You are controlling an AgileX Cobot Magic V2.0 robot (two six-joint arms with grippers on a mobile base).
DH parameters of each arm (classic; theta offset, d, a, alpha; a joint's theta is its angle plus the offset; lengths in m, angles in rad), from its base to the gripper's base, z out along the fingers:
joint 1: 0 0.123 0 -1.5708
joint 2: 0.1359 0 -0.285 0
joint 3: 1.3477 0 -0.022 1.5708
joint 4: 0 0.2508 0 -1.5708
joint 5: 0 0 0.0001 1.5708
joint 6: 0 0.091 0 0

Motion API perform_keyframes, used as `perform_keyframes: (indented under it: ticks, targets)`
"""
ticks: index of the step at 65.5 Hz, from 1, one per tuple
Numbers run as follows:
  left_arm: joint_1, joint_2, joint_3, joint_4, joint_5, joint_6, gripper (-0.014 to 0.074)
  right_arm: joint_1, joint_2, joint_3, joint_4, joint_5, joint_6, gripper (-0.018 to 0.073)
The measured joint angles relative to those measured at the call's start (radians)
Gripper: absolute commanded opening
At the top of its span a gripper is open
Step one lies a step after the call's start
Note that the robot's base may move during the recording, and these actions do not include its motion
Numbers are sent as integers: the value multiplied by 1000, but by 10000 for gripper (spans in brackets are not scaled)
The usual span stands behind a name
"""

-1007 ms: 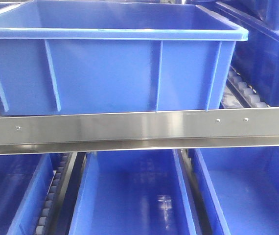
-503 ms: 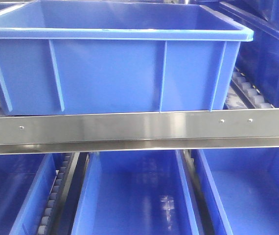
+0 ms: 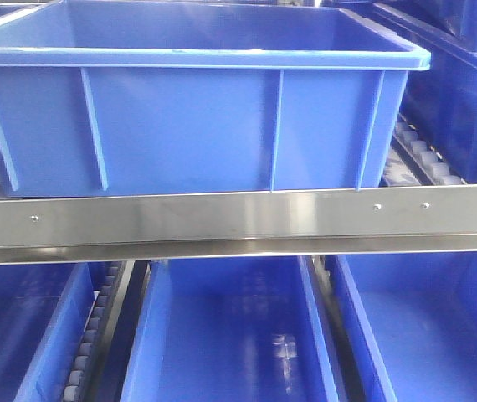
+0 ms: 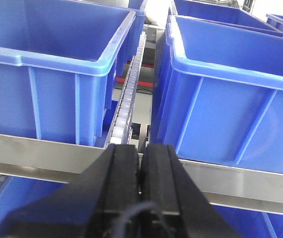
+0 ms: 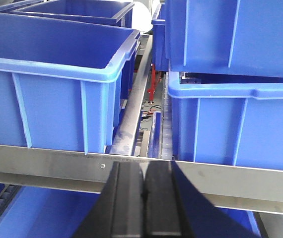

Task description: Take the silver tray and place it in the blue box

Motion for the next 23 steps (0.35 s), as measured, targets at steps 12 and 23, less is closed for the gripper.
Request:
perform_keyframes:
  ticks: [12, 23]
  targets:
    - [0, 0, 0, 0, 0, 0, -6, 0, 0, 0, 0, 0, 0, 52]
    - [0, 0, 0, 0, 0, 0, -6, 0, 0, 0, 0, 0, 0, 52]
